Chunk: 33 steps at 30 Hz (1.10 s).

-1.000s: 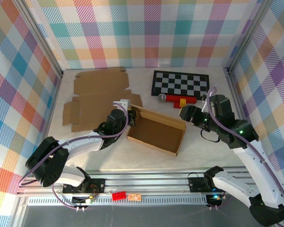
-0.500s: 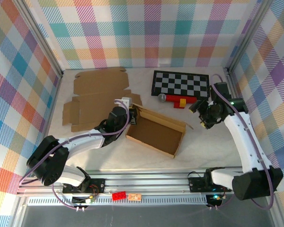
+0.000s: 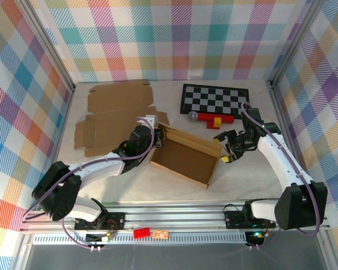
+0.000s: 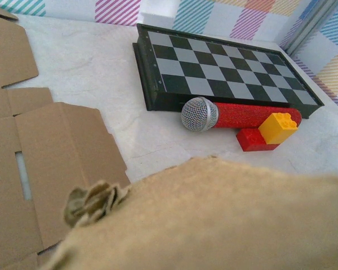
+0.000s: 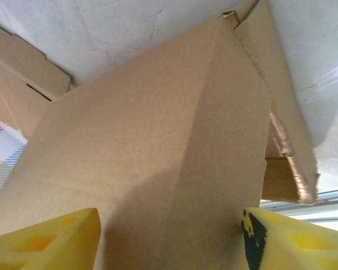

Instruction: Fold the paper box

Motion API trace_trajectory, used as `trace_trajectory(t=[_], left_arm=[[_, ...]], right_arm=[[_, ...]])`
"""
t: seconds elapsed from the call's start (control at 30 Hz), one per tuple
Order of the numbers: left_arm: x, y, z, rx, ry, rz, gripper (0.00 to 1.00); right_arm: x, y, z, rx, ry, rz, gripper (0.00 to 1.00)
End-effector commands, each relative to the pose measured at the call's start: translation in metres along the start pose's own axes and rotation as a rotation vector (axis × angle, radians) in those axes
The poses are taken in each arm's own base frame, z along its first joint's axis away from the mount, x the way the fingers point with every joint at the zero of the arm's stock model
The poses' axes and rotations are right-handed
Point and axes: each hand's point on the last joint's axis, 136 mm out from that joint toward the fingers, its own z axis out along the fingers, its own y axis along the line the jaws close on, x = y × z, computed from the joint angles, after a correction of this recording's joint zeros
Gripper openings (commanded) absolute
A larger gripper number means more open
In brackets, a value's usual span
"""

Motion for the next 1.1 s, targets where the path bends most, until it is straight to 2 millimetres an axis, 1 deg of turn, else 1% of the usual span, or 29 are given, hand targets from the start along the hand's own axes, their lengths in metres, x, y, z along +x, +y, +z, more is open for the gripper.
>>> trace_trajectory(t=[0.0,0.13,0.3,0.47,0.63,0.87,0.93,1.07], left_arm=[[0.014,-0.008,0.002,0.02,0.072,0.002,0.02],[0.011,-0.009,0.0,0.023,0.067,-0.002,0.02],[0.013,-0.01,0.0,0.029,0.076,-0.01,0.02],[0.019,-0.011,0.0,0.04,0.097,-0.04,0.05],[0.031,-0.009,-0.005,0.044,0.13,-0.088,0.1],[0.053,-0.004,-0.016,0.044,0.184,-0.165,0.15],[0.057,-0.003,-0.02,0.041,0.194,-0.177,0.17],[0.061,-0.004,-0.032,0.036,0.22,-0.181,0.25]], right_arm=[[0.004,0.013,0.001,-0.067,0.04,0.041,0.63],[0.003,0.02,0.0,-0.081,0.041,0.045,0.56],[0.003,0.019,-0.001,-0.076,0.041,0.038,0.49],[0.003,0.009,0.002,-0.049,0.037,-0.007,0.47],[0.001,0.002,0.001,-0.038,-0.007,-0.13,0.46],[0.004,-0.007,0.004,0.018,-0.034,-0.276,0.46],[0.005,-0.01,0.004,0.036,-0.046,-0.305,0.46],[0.005,-0.02,0.008,0.08,-0.057,-0.351,0.46]])
